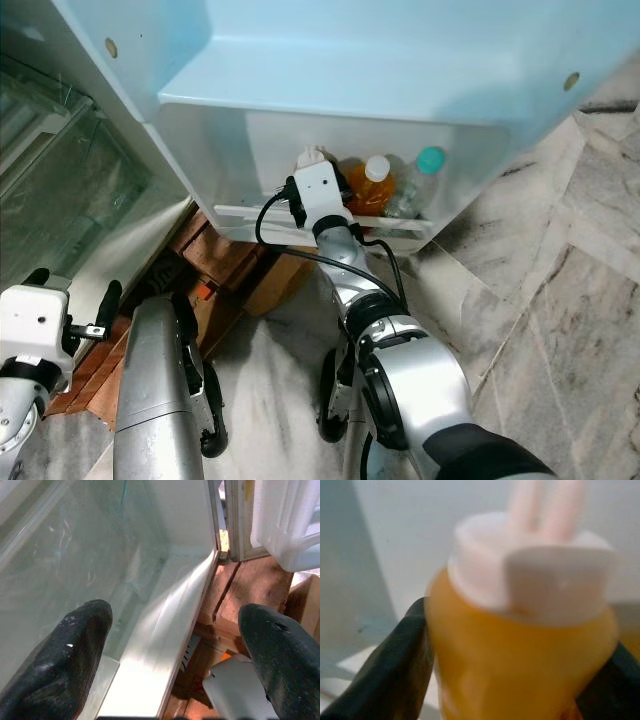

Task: Restocking fridge

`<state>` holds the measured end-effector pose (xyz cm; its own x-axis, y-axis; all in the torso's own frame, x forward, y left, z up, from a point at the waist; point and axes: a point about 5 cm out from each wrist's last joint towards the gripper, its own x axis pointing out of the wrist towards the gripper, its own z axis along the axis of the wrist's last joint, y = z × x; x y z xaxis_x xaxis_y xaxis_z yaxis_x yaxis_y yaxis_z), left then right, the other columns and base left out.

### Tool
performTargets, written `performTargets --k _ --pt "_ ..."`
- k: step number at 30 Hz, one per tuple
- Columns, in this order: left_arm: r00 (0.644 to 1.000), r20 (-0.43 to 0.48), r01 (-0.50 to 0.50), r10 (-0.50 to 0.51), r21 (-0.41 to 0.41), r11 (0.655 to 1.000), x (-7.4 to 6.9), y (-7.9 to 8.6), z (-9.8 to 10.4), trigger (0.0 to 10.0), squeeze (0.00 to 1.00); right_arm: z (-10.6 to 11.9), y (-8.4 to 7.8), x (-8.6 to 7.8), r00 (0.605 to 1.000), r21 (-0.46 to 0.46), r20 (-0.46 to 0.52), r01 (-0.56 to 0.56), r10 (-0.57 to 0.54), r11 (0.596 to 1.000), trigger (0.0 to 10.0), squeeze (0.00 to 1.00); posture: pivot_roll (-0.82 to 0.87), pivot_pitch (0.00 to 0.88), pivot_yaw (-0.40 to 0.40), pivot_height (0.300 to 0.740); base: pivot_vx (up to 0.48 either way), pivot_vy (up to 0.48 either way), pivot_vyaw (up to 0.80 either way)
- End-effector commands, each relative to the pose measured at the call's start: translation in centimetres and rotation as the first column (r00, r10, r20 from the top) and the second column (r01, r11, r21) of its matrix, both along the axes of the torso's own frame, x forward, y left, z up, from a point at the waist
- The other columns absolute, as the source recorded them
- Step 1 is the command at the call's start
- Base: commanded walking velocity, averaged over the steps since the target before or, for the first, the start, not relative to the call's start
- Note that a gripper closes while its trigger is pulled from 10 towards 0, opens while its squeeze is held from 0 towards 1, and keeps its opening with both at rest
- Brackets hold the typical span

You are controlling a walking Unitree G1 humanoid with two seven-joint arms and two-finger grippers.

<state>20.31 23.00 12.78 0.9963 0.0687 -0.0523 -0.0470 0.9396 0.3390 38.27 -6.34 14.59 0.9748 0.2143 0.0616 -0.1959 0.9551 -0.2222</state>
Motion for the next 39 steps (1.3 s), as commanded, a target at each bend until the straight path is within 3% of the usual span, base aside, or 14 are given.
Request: performTargets --k 1,3,5,6,17,24,26,31,39 --pt "0.999 -0.045 0.001 -0.001 0.008 1.0 -0.1 0.4 -0.9 10.0 0.0 0.2 -0.4 0.1 1.0 0.034 0.002 0.017 -0.017 0.999 10.0 1.0 0.27 0.368 -0.038 0.486 0.0 0.0 0.0" --pt "0.999 -0.041 0.007 -0.006 0.01 1.0 0.7 0.5 -1.0 10.0 0.0 2.1 -0.5 0.7 0.997 0.044 0.078 0.023 -0.027 0.999 10.0 1.0 0.26 0.337 -0.033 0.486 0.0 0.0 0.0" --pt "0.999 -0.039 0.007 -0.007 0.01 1.0 0.9 0.6 -1.0 10.0 0.0 2.7 -0.5 0.8 0.995 0.044 0.097 0.023 -0.027 0.999 10.0 1.0 0.26 0.332 -0.032 0.486 0.0 0.0 0.0" --pt "0.999 -0.031 0.014 -0.014 0.011 1.0 1.3 0.5 -0.9 10.0 0.0 4.1 -0.4 1.2 0.988 0.058 0.15 0.017 -0.026 0.998 10.0 1.0 0.26 0.319 -0.029 0.486 0.0 0.0 0.0" --pt "0.999 -0.007 0.051 -0.051 -0.009 0.999 4.0 0.6 -0.8 10.0 0.0 8.4 -0.1 1.9 0.967 0.123 0.255 -0.033 0.001 0.992 10.0 1.0 0.23 0.212 -0.005 0.486 0.0 0.0 0.0" --pt "0.998 0.002 0.063 -0.063 -0.013 0.998 4.8 0.4 -1.1 10.0 0.0 8.1 0.1 1.6 0.964 0.134 0.26 -0.096 0.059 0.986 10.0 1.0 0.21 0.165 0.003 0.486 0.0 0.0 0.0" --pt "0.998 0.008 0.064 -0.064 -0.016 0.998 5.1 0.3 -1.3 10.0 0.0 6.4 0.6 1.2 0.971 0.137 0.2 -0.158 0.129 0.978 10.0 1.0 0.2 0.145 -0.003 0.486 0.0 0.0 0.0" --pt "0.998 0.015 0.057 -0.056 -0.025 0.998 5.4 0.5 -1.5 10.0 0.0 4.6 1.1 0.3 0.96 0.161 0.169 -0.25 0.223 0.955 10.0 1.0 0.19 0.122 -0.011 0.486 0.0 0.0 0.0" --pt "0.999 0.023 0.03 -0.028 -0.048 0.998 5.1 0.6 -2.2 10.0 0.0 3.1 0.2 -2.4 0.931 0.113 0.27 -0.285 0.247 0.952 10.0 1.0 0.16 0.072 -0.018 0.486 0.0 0.0 0.0"
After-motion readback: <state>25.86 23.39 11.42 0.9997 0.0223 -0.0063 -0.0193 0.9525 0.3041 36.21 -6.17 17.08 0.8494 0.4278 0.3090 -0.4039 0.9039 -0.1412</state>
